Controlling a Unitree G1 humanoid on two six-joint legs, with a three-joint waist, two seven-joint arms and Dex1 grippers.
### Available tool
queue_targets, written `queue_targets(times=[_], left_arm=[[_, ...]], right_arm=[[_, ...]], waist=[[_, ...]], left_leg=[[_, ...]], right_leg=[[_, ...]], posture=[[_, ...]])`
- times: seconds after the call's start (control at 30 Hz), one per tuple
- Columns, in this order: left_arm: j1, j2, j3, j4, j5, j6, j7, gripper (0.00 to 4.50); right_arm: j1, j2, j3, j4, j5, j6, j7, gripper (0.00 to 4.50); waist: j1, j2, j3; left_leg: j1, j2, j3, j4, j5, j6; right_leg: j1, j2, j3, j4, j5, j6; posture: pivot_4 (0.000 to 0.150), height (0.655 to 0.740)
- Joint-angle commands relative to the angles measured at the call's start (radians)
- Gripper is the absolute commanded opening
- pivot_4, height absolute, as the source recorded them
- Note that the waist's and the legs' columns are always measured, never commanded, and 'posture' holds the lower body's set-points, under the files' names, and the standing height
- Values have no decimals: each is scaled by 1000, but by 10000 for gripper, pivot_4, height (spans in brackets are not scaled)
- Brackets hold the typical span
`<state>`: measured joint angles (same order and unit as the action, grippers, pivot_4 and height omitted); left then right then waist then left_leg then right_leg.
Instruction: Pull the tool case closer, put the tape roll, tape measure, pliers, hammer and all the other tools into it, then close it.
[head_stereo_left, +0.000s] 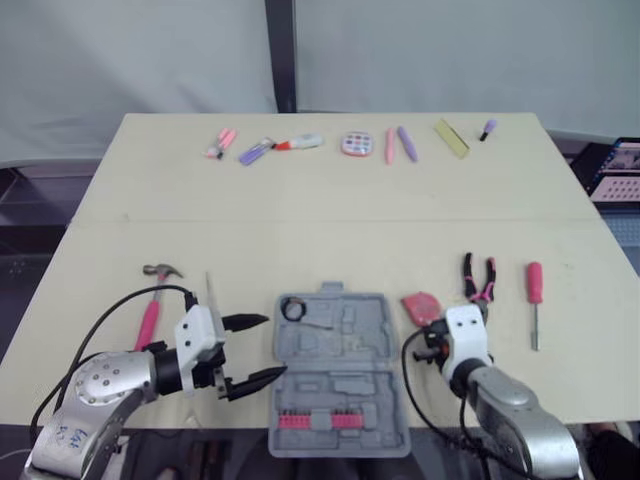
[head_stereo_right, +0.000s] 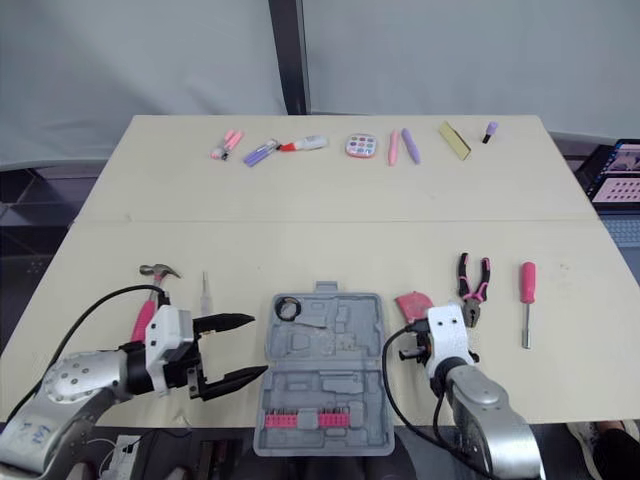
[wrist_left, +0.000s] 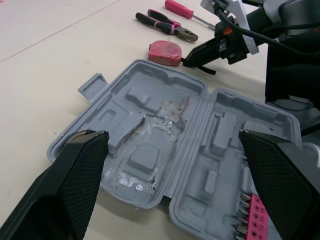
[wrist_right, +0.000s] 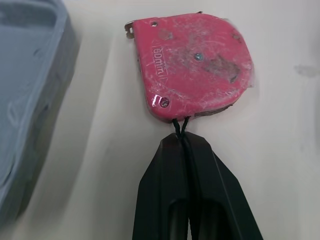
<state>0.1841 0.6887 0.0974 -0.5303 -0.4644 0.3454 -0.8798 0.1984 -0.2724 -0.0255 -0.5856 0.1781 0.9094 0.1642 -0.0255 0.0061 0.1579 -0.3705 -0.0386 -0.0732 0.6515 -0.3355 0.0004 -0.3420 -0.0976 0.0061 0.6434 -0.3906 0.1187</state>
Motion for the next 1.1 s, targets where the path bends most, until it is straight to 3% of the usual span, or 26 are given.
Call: queue_targets(times=[0.03, 1.1], left_arm=[[-2, 6, 0, 5, 5, -25, -13, 45000], [73, 20, -22, 50, 31, -121, -99, 45000]], right_arm=[[59, -13, 3, -50, 20, 39, 21, 685], [267, -24, 16, -276, 114, 194, 32, 685]], waist=[[0, 0, 0], [1, 0, 0]], left_leg=[[0, 0, 0, 0, 0, 0], [0, 0, 0, -1, 0, 0]], right_leg=[[0, 0, 0, 0, 0, 0], [0, -1, 1, -6, 0, 0]], posture=[[1500, 7400], [1500, 7400]])
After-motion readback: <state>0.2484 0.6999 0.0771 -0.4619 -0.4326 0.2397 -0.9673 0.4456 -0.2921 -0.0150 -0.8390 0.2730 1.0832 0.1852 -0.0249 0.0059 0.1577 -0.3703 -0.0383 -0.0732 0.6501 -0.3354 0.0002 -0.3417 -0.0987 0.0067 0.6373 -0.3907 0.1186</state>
